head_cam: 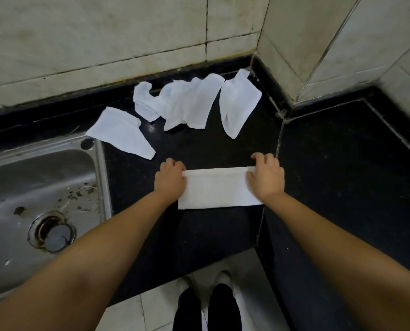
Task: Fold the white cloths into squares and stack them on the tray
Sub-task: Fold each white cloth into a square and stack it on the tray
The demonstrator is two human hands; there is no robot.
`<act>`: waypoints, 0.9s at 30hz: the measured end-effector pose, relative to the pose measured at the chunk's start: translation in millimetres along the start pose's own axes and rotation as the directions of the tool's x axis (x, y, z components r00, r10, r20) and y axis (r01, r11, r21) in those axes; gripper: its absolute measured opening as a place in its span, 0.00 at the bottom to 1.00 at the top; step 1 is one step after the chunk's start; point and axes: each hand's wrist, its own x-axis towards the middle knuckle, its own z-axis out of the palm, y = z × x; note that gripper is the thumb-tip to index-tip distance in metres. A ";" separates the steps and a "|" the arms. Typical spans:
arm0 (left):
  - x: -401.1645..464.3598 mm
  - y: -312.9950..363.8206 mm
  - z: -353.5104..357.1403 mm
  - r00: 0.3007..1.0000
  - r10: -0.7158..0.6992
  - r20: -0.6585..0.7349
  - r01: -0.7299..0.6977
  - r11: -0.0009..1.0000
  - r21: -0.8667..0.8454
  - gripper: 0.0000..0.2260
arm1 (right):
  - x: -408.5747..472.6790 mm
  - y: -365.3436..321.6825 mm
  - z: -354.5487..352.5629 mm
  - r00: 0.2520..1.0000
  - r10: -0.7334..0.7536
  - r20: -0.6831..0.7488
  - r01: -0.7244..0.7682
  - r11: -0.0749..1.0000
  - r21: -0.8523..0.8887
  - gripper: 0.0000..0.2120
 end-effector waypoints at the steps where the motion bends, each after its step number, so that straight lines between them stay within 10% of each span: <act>1: 0.1 -1.0 -2.6 1.000 0.006 0.026 -0.006 1.000 0.012 0.11 | -6.7 -9.9 -0.9 0.998 -0.067 0.014 0.067 0.998 0.011 0.18; 8: -26.1 -13.5 -8.8 0.981 -0.046 0.186 0.136 0.852 -0.506 0.06 | -103.2 -84.1 34.7 0.844 -0.517 0.142 0.476 0.845 0.243 0.12; 18: -47.0 -16.8 -12.3 0.929 -0.173 0.329 0.371 0.487 -0.791 0.11 | -118.9 -103.5 57.5 0.914 -0.349 0.208 0.346 0.937 0.049 0.11; 27: -32.3 17.9 -32.7 0.929 -0.078 0.361 0.352 0.479 -0.804 0.13 | -115.1 -72.7 26.0 0.986 -0.076 0.148 -0.015 0.845 0.535 0.02</act>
